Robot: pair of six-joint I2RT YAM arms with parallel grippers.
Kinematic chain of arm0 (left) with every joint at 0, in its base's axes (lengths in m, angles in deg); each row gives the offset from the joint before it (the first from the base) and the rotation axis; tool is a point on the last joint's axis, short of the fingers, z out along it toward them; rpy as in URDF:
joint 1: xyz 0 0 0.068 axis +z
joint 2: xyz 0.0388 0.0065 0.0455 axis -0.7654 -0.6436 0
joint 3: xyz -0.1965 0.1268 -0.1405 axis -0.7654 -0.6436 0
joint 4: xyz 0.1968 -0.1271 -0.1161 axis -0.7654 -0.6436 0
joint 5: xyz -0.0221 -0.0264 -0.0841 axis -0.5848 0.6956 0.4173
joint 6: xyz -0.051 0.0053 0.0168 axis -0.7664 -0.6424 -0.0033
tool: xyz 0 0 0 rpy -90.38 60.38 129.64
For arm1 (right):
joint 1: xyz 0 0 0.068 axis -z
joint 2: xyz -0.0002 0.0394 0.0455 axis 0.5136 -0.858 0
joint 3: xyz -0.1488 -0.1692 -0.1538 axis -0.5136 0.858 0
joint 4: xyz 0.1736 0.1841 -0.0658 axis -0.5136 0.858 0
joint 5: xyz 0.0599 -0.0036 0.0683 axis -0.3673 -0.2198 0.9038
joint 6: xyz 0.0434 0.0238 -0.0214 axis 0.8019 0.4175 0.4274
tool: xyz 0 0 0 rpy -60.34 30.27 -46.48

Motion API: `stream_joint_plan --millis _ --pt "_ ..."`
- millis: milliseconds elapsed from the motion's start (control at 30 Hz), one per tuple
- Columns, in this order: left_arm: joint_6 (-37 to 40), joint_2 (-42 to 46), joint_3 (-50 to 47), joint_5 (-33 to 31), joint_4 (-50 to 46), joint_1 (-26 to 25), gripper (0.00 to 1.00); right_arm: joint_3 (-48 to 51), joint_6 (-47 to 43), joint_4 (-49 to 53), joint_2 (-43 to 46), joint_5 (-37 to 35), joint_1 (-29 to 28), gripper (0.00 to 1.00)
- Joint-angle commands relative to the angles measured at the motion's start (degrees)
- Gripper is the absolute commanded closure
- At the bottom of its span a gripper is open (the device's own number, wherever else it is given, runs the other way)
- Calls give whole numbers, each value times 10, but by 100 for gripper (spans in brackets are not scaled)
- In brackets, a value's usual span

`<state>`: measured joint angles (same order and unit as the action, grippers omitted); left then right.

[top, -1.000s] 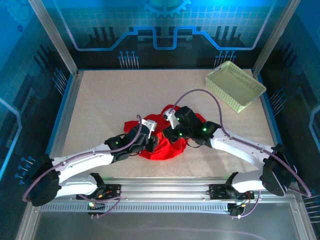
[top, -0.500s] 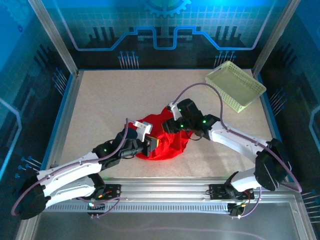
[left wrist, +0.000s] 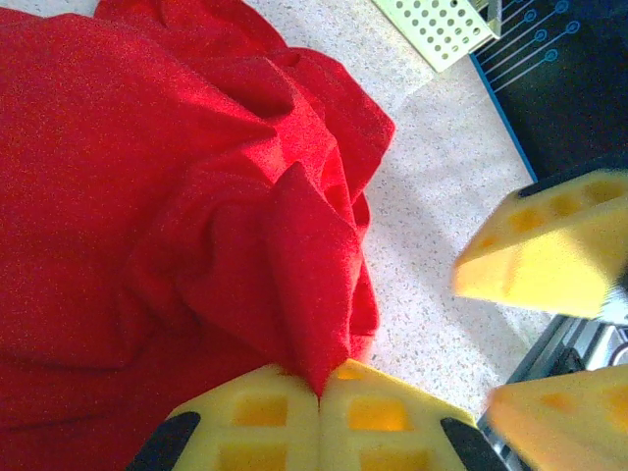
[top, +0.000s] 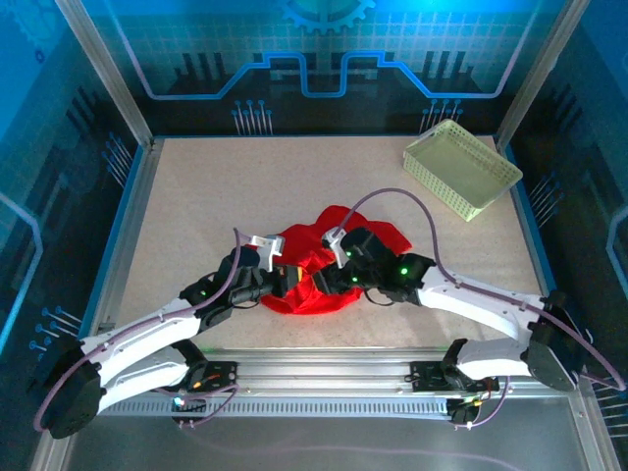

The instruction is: Fold the inside-out t-shirt

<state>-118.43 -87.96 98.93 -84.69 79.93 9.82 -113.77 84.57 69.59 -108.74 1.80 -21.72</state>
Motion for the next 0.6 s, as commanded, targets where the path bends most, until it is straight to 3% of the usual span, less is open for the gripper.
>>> stream_joint_plan --millis 0,267,567 --pt "-12 7 -10 22 21 4 100 0 83 -39 -26 -2 -17 50" --pt "-13 17 -15 23 15 5 100 -28 104 -19 -78 -40 -17 54" --pt "-11 23 -16 23 12 5 100 -40 99 -26 -106 -35 -14 55"
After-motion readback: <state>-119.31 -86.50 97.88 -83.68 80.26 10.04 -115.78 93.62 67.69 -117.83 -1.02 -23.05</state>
